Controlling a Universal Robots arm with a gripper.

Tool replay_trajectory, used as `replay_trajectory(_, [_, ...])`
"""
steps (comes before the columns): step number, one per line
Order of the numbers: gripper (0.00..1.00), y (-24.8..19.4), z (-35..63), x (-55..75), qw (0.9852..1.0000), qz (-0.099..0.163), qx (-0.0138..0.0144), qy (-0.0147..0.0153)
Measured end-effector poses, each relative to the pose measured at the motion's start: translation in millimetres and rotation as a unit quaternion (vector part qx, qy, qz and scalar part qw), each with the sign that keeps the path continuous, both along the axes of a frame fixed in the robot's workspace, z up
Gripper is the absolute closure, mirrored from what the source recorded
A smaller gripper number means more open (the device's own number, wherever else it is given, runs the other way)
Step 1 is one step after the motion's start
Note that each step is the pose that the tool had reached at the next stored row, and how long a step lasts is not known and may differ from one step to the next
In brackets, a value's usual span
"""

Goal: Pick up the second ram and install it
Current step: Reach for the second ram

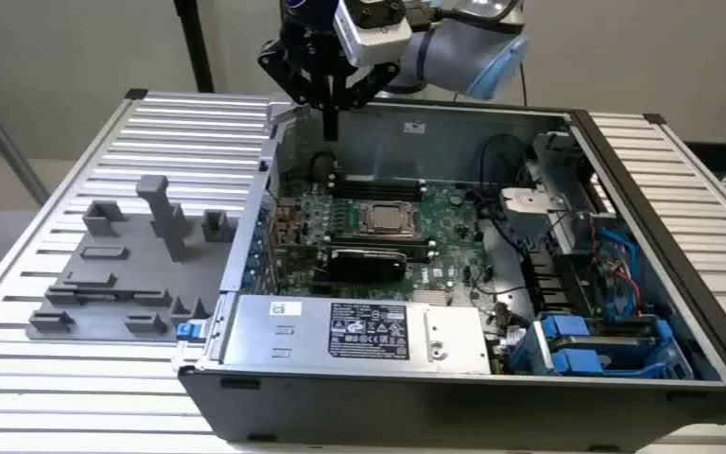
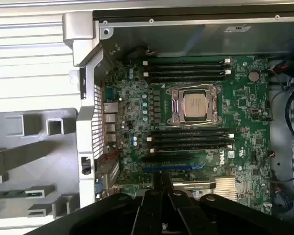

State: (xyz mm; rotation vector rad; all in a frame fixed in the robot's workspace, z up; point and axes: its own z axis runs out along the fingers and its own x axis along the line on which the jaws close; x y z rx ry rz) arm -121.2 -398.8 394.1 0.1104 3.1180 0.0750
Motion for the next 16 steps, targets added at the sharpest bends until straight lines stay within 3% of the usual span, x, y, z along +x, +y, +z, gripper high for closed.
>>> replay_trajectory(16, [1.0, 0.0, 0.2, -0.9, 1.0, 0.0, -0.0002, 0.0001])
